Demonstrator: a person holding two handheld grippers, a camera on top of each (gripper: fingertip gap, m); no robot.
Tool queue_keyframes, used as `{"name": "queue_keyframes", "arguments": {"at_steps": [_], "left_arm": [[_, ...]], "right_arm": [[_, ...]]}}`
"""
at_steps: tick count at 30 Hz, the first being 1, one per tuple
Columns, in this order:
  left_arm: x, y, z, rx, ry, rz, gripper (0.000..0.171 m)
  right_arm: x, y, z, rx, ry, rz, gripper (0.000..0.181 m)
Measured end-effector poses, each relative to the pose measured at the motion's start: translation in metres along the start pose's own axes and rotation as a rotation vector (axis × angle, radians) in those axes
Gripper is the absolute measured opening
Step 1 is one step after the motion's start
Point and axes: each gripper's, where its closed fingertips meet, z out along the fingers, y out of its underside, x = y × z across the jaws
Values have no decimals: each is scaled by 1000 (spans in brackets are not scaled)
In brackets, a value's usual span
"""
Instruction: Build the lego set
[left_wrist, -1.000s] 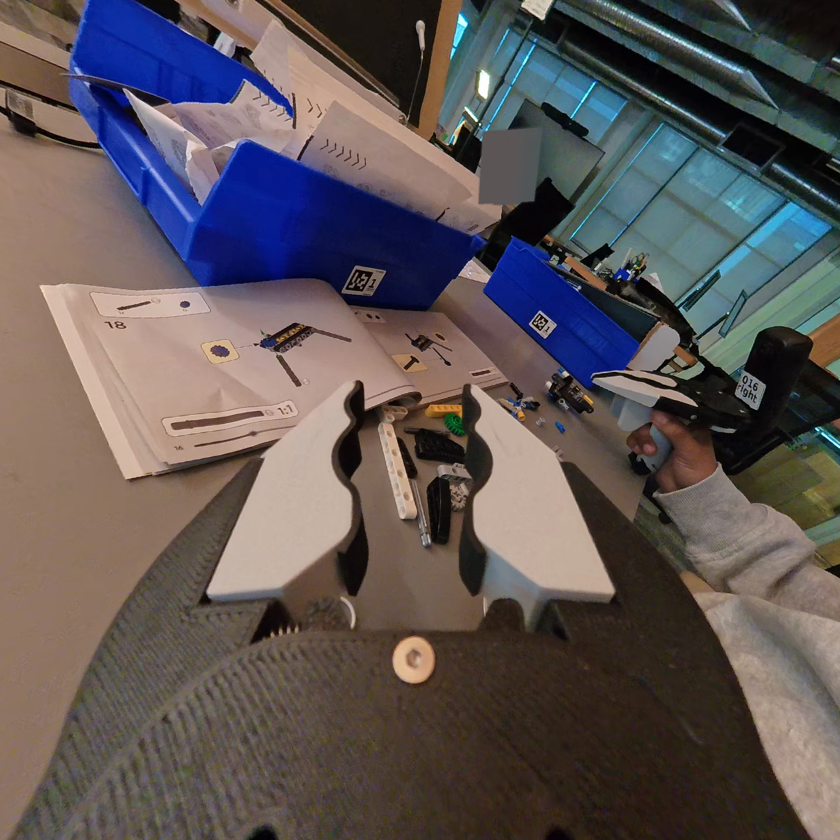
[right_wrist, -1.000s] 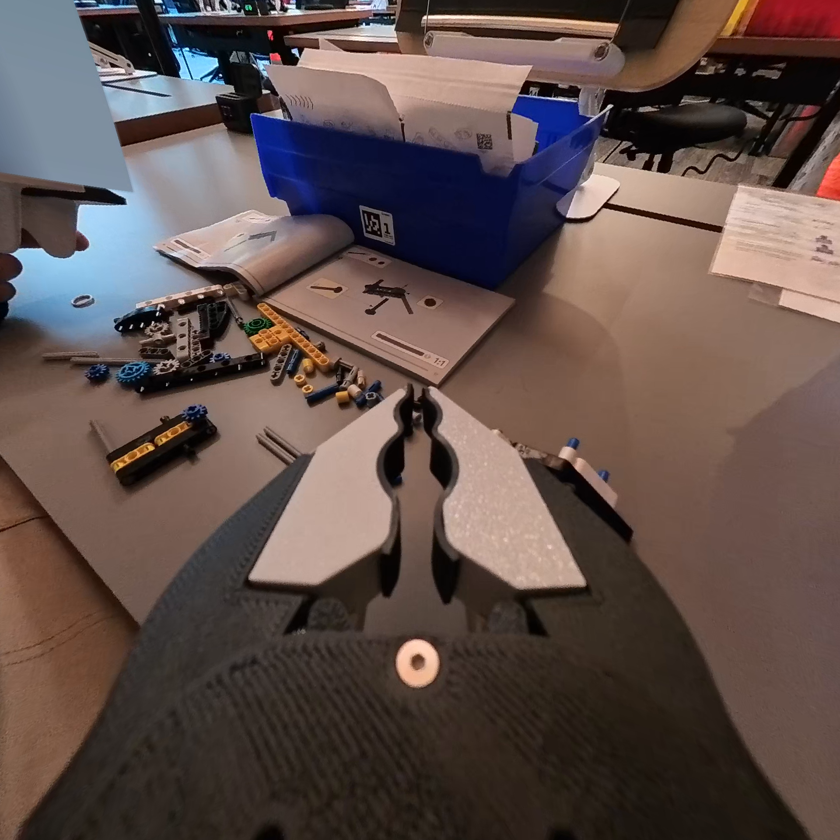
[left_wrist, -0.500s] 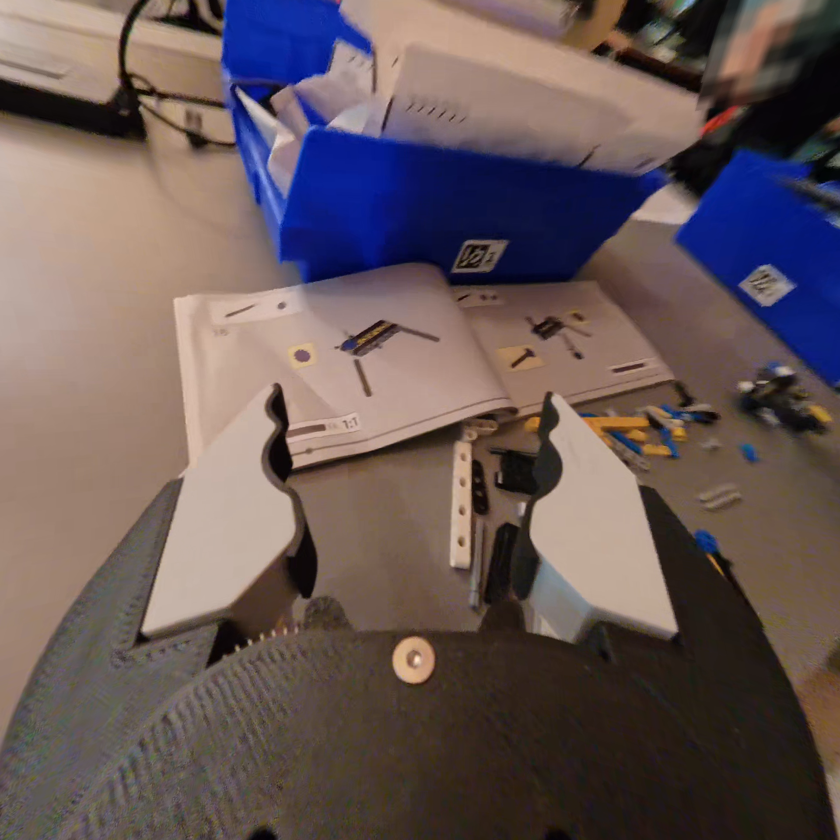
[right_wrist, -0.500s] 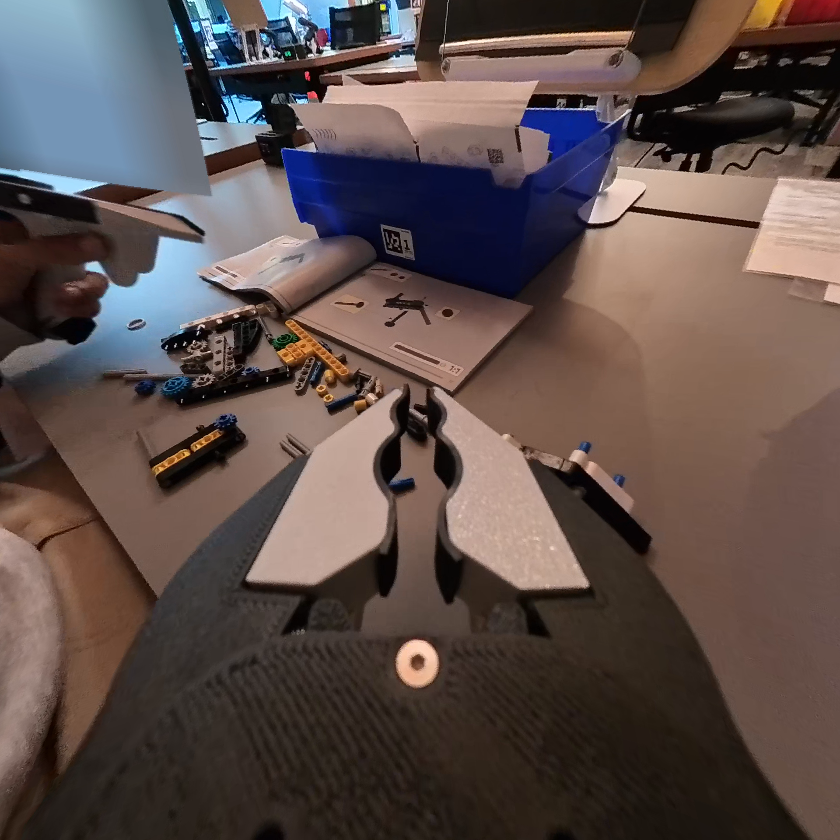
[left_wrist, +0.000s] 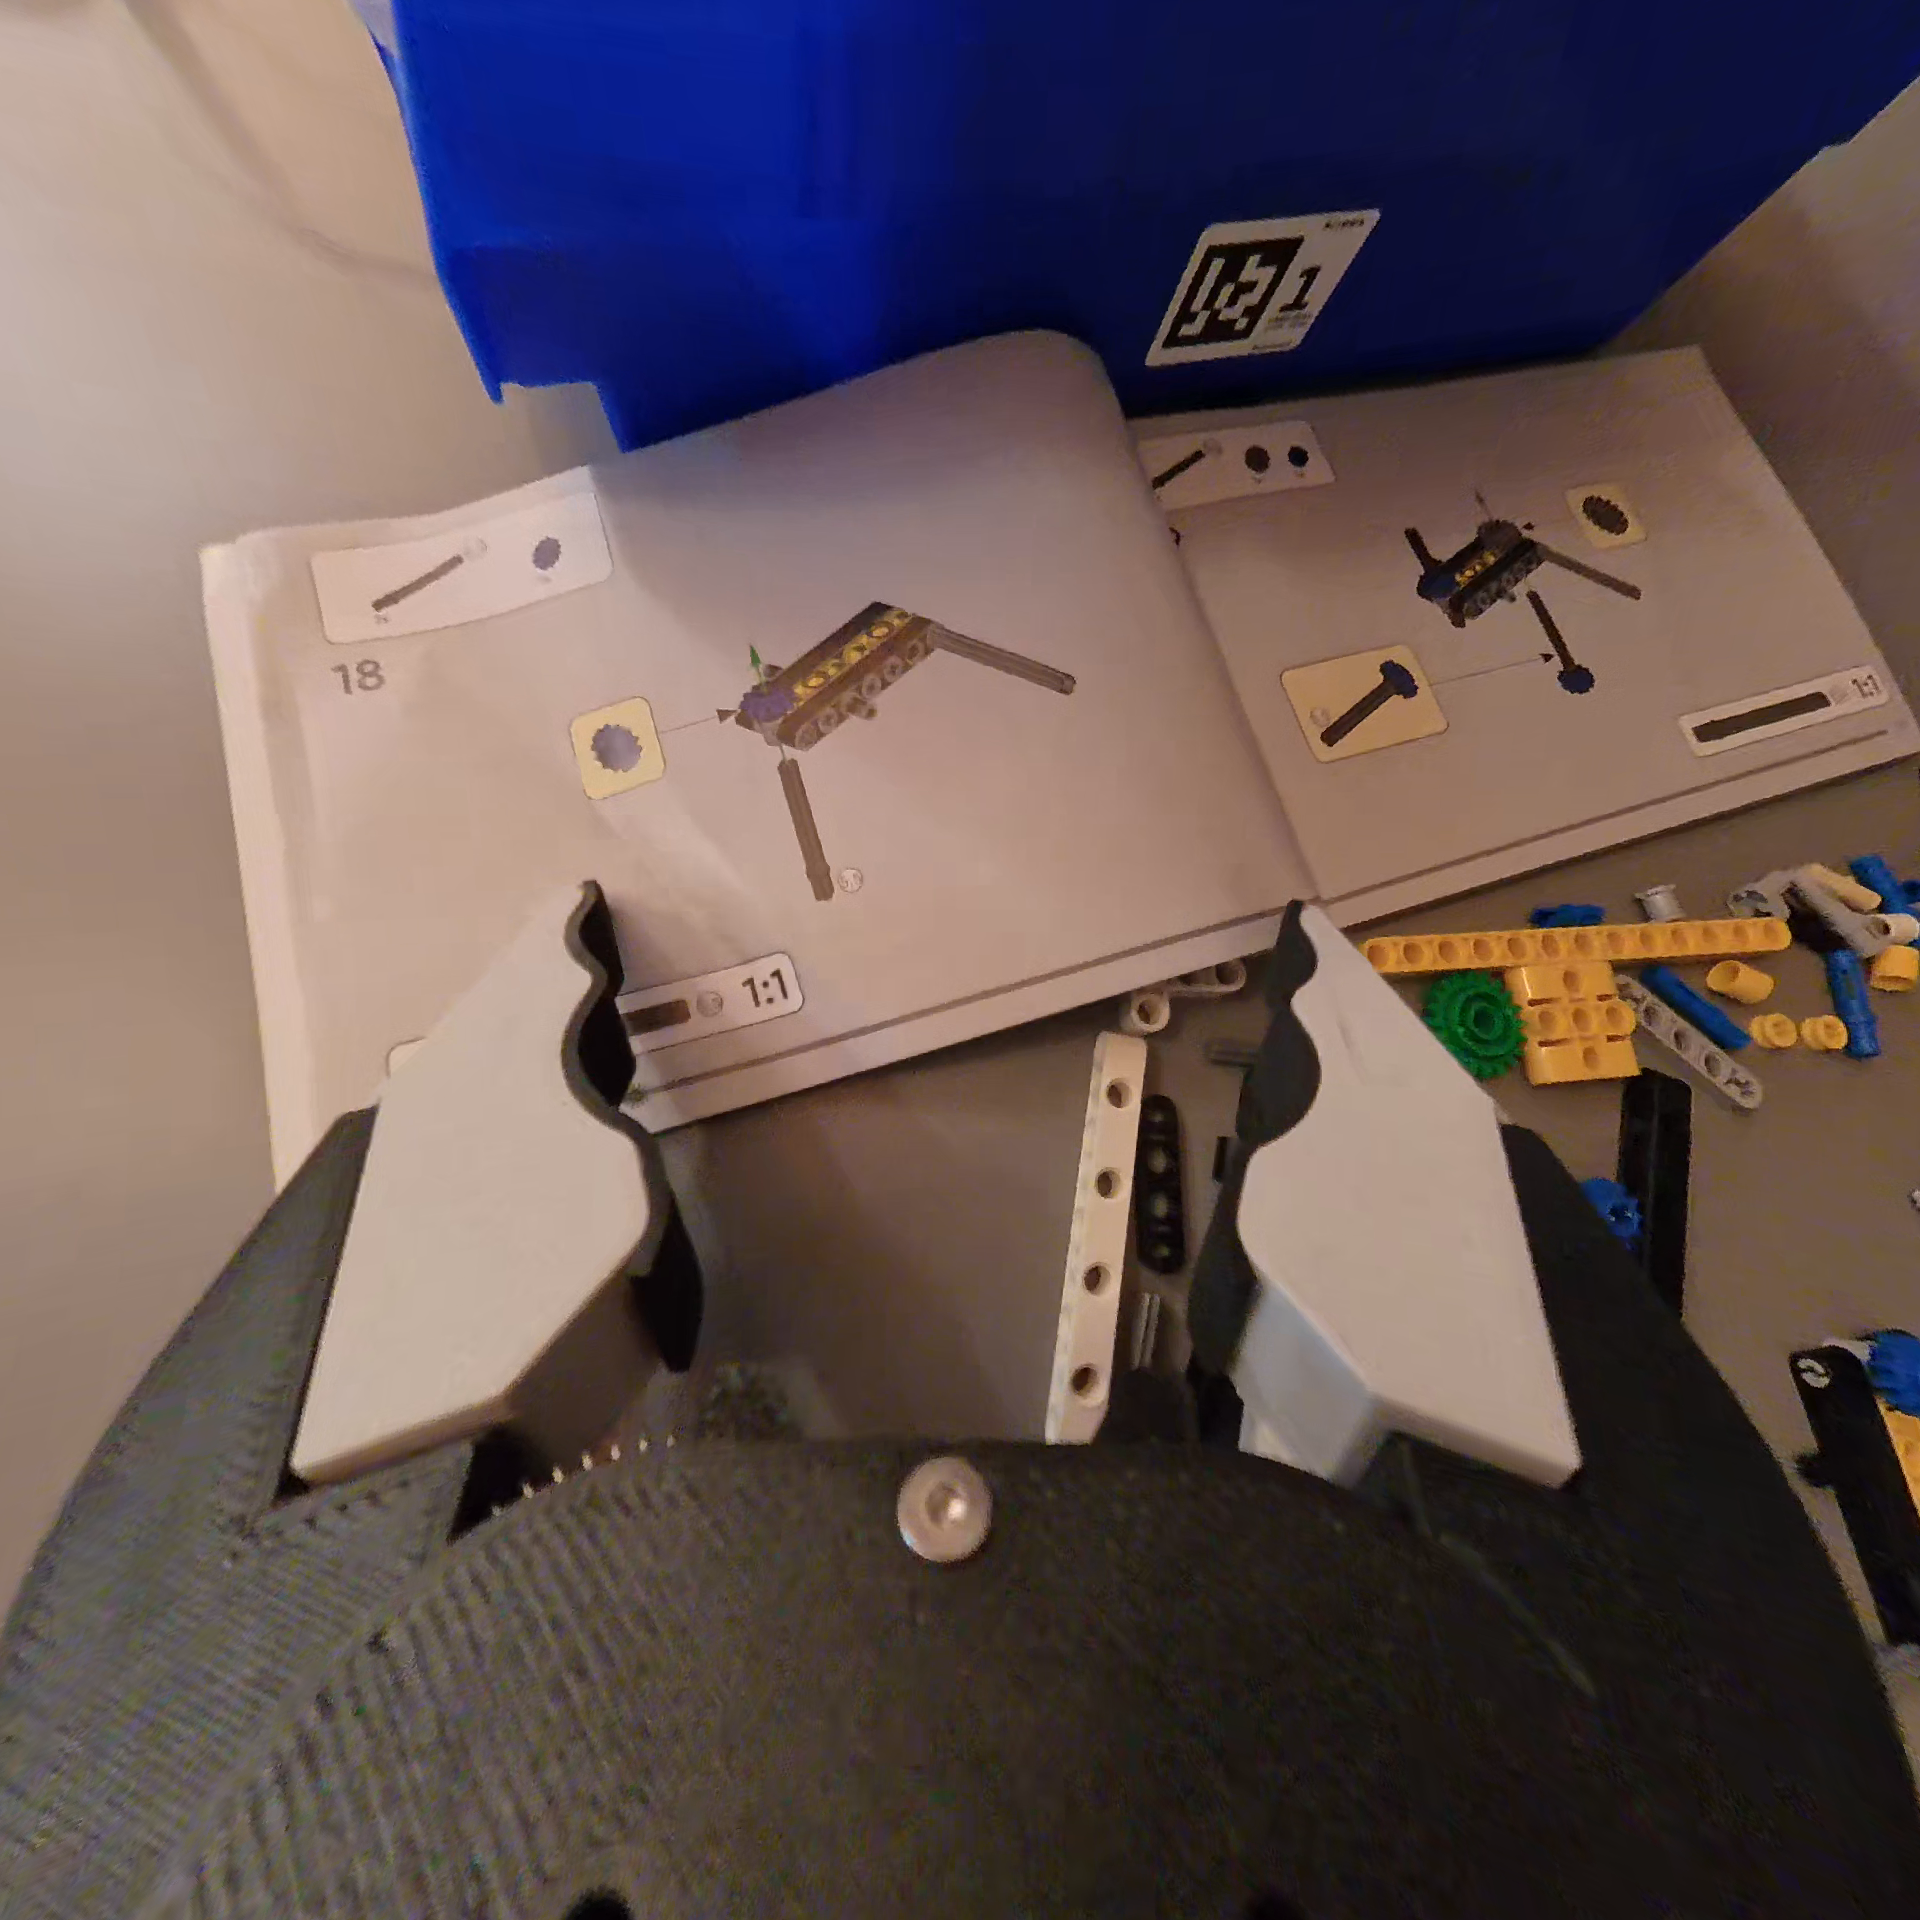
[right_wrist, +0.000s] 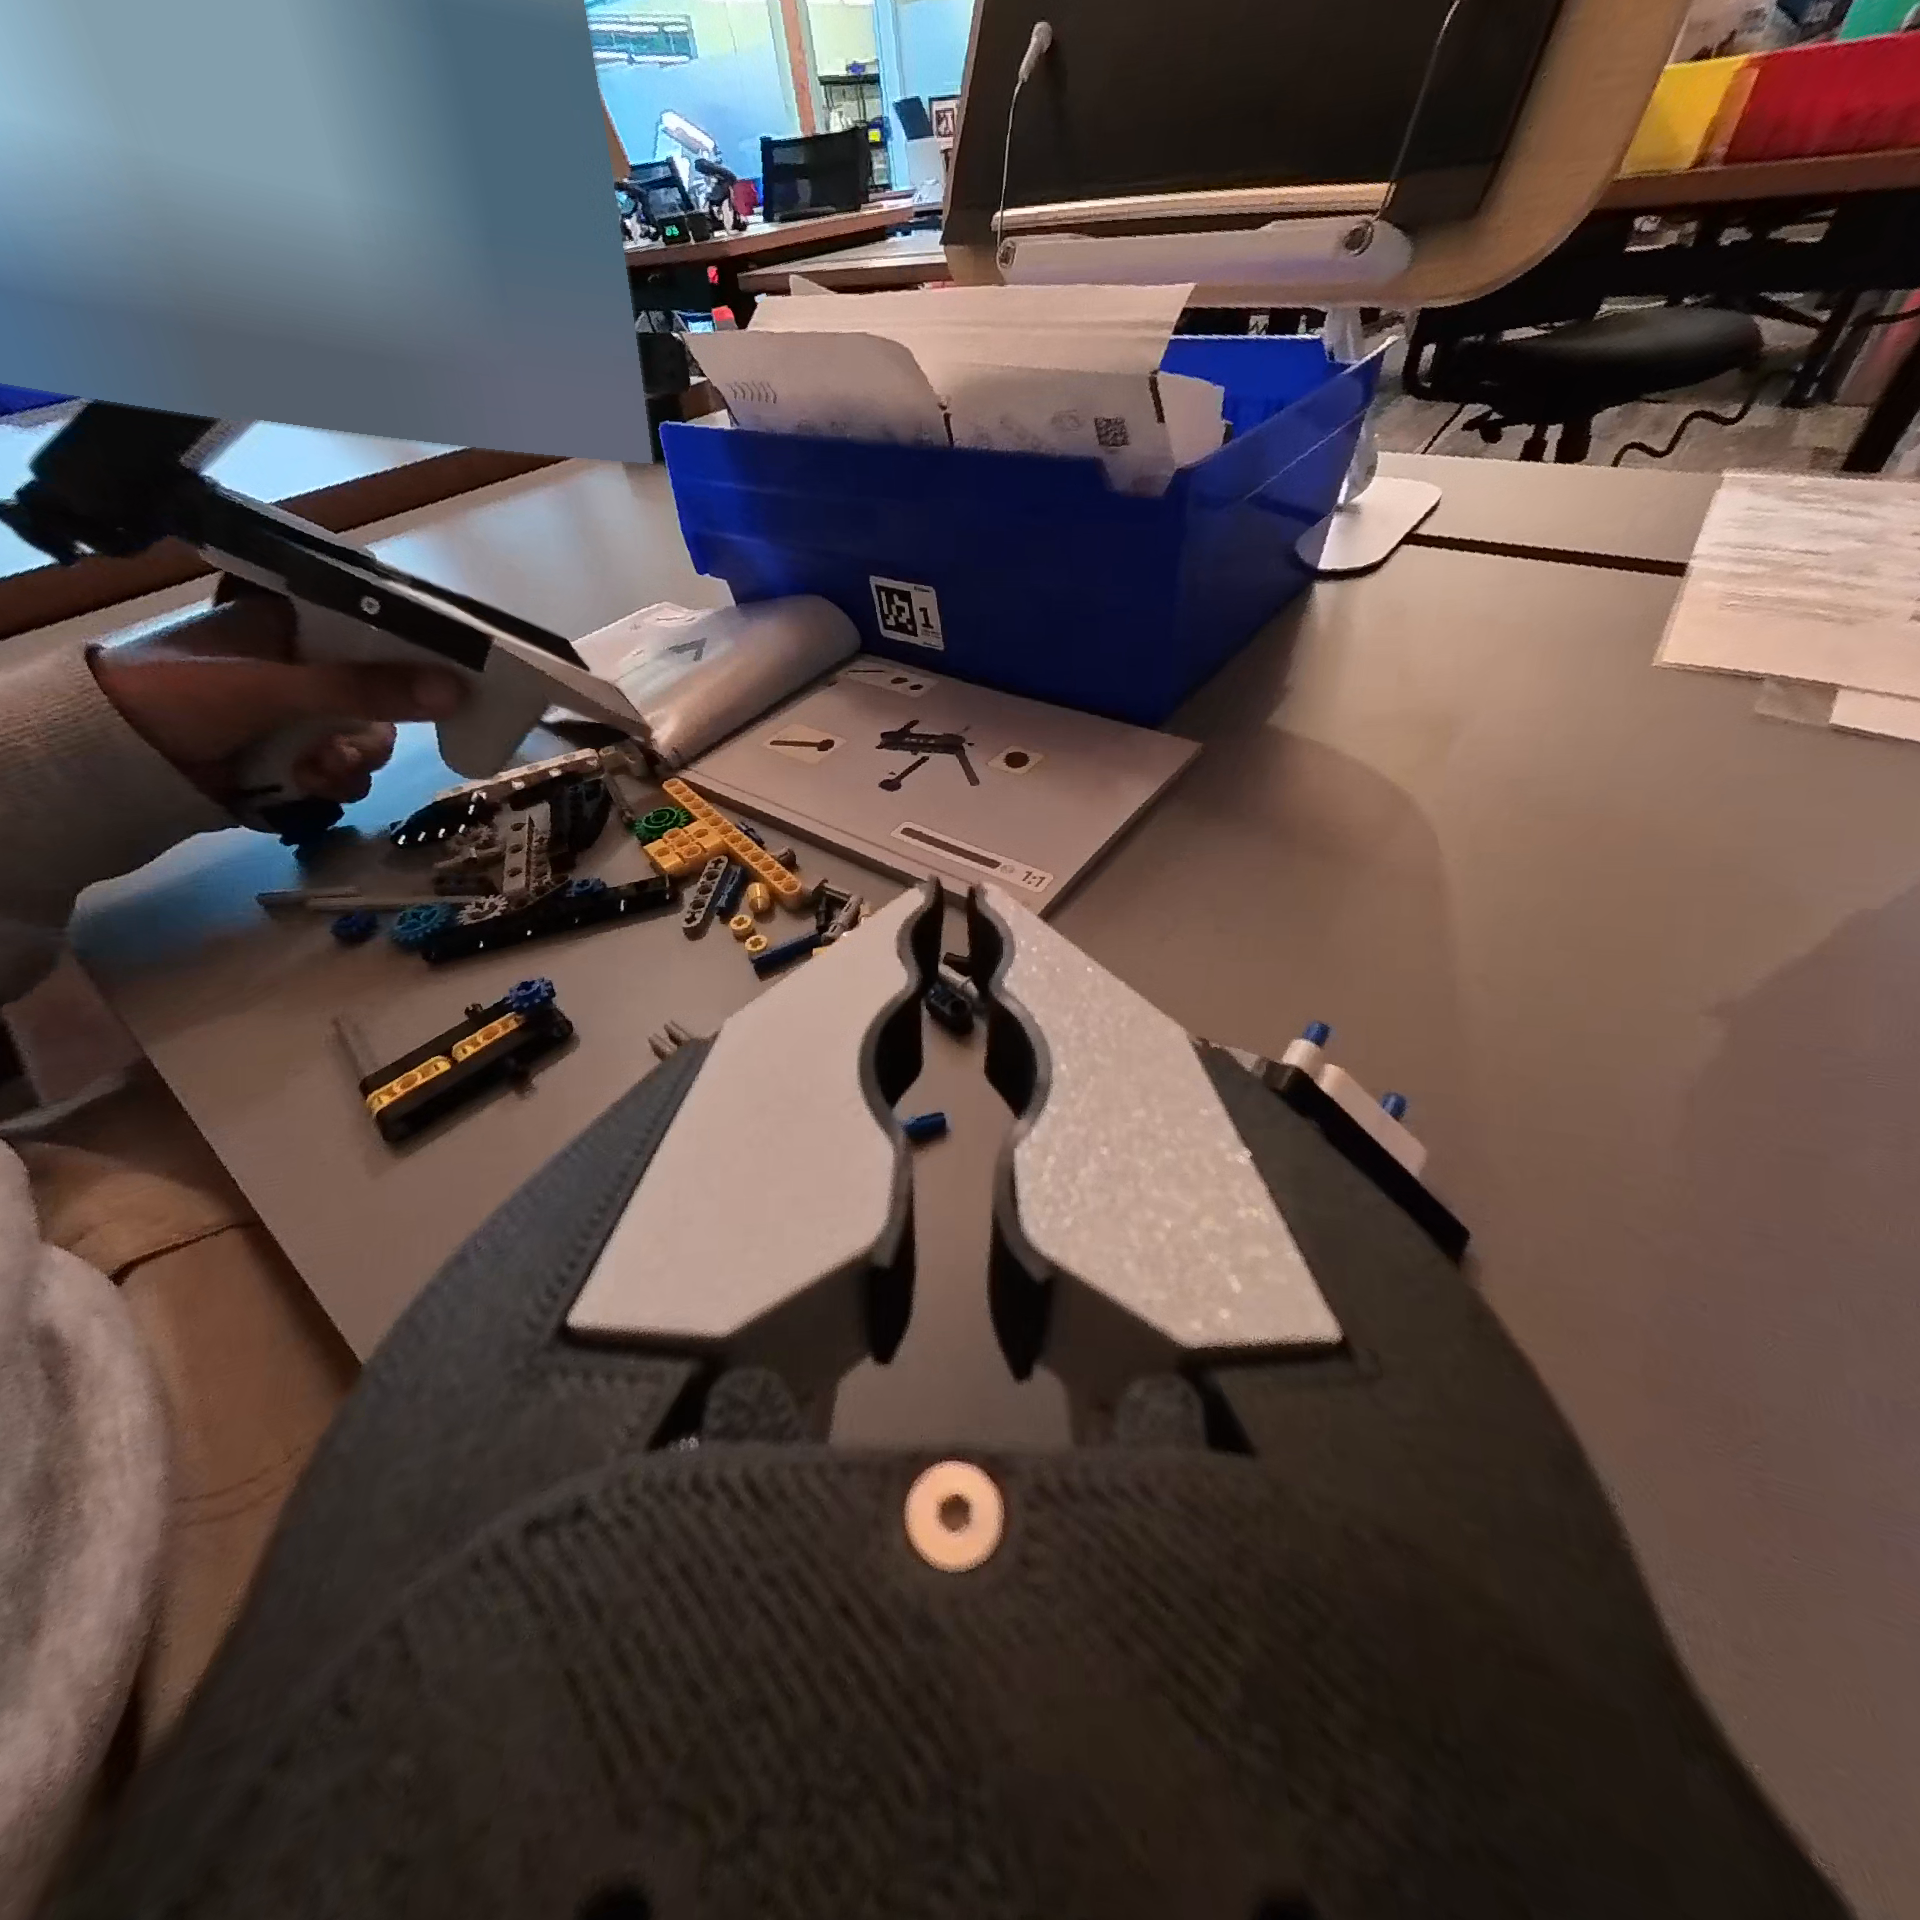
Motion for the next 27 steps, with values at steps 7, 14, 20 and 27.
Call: {"name": "queue_keyframes", "arguments": {"at_steps": [7, 14, 20, 27], "left_arm": [[13, 2, 2, -12, 18, 43, 107], [35, 2, 5, -44, 76, 87, 98], [73, -7, 6, -60, 172, 168, 98], [131, -20, 6, -71, 439, 124, 97]], "right_arm": [[1, 0, 0, 1, 5, 6, 3], [1, 0, 0, 0, 7, 3, 3], [0, -1, -1, 9, 1, 9, 3], [-2, -2, -3, 20, -9, 24, 3]]}}
